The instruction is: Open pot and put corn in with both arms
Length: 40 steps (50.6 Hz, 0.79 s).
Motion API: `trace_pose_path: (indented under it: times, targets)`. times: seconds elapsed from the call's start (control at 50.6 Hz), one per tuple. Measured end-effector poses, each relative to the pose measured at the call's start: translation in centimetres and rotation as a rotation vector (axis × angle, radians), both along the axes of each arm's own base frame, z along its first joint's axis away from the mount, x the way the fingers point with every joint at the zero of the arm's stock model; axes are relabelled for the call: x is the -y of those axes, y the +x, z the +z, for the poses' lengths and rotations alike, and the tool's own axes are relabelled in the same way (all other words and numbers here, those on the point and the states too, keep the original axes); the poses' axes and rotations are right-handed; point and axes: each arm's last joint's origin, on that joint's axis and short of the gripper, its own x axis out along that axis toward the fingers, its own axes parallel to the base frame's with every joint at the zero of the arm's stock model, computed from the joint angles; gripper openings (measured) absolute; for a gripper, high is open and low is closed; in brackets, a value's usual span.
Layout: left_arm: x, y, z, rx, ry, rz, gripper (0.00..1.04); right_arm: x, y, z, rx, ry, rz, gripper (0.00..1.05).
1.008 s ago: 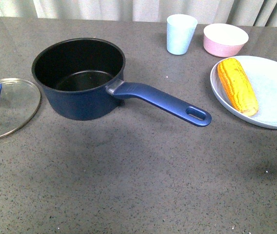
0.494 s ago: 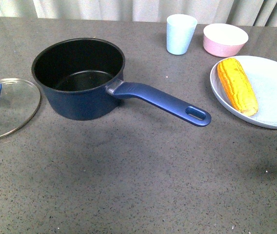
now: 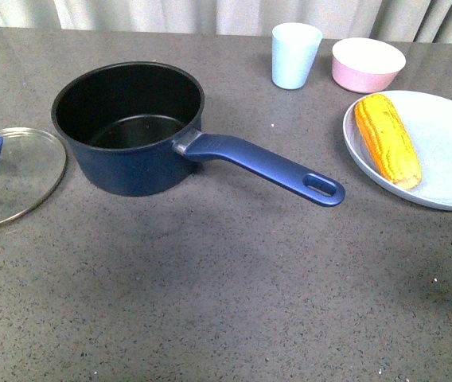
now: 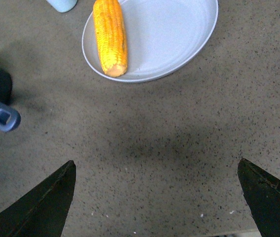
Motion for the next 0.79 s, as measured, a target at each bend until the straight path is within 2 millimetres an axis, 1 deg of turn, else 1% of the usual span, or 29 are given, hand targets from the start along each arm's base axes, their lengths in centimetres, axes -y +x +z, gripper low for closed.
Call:
trace_pose_path:
  times: [0.178, 0.217, 0.237, 0.297, 0.336, 0.376, 0.395, 0.455, 0.475, 0.613, 0.672, 0.692, 0.732, 0.791]
  targets:
    - [0.0, 0.0, 0.0, 0.0, 0.0, 0.0, 0.96, 0.7, 4.1, 2.9, 0.042, -0.01, 0.002, 0.96]
    - [0.0, 0.0, 0.0, 0.0, 0.0, 0.0, 0.96, 0.8, 5.4, 3.5, 0.052, -0.033, 0.007, 0.96]
    - [0.0, 0.0, 0.0, 0.0, 0.0, 0.0, 0.96, 0.8, 5.7, 3.7, 0.055, -0.044, 0.012, 0.96]
    - [0.0, 0.0, 0.0, 0.0, 0.0, 0.0, 0.96, 0.6, 7.9, 4.1, 0.053, -0.067, 0.036, 0.96]
    - [0.0, 0.0, 0.0, 0.0, 0.0, 0.0, 0.96, 0.5, 9.0, 4.1, 0.042, -0.078, 0.05, 0.96]
    - [0.0, 0.0, 0.0, 0.0, 0.0, 0.0, 0.96, 0.0, 10.8, 4.0, 0.03, -0.118, 0.078, 0.96]
    - [0.0, 0.0, 0.0, 0.0, 0.0, 0.0, 0.96, -0.1, 11.2, 4.0, 0.027, -0.123, 0.085, 0.96]
    - [0.0, 0.0, 0.0, 0.0, 0.0, 0.0, 0.96, -0.8, 13.5, 3.8, -0.001, -0.142, 0.129, 0.96]
    - [0.0, 0.0, 0.0, 0.0, 0.0, 0.0, 0.96, -0.9, 13.8, 3.7, -0.007, -0.143, 0.135, 0.96]
    - [0.0, 0.0, 0.0, 0.0, 0.0, 0.0, 0.96, -2.4, 19.1, 2.5, -0.073, -0.183, 0.172, 0.96]
    - [0.0, 0.0, 0.0, 0.0, 0.0, 0.0, 0.96, -2.6, 20.2, 2.1, -0.09, -0.192, 0.17, 0.96]
    - [0.0, 0.0, 0.0, 0.0, 0.0, 0.0, 0.96, -2.9, 21.0, 1.8, -0.103, -0.195, 0.174, 0.96]
    - [0.0, 0.0, 0.0, 0.0, 0.0, 0.0, 0.96, -3.1, 21.9, 1.4, -0.119, -0.195, 0.181, 0.96]
    - [0.0, 0.0, 0.0, 0.0, 0.0, 0.0, 0.96, -3.4, 22.9, 0.9, -0.137, -0.198, 0.185, 0.96]
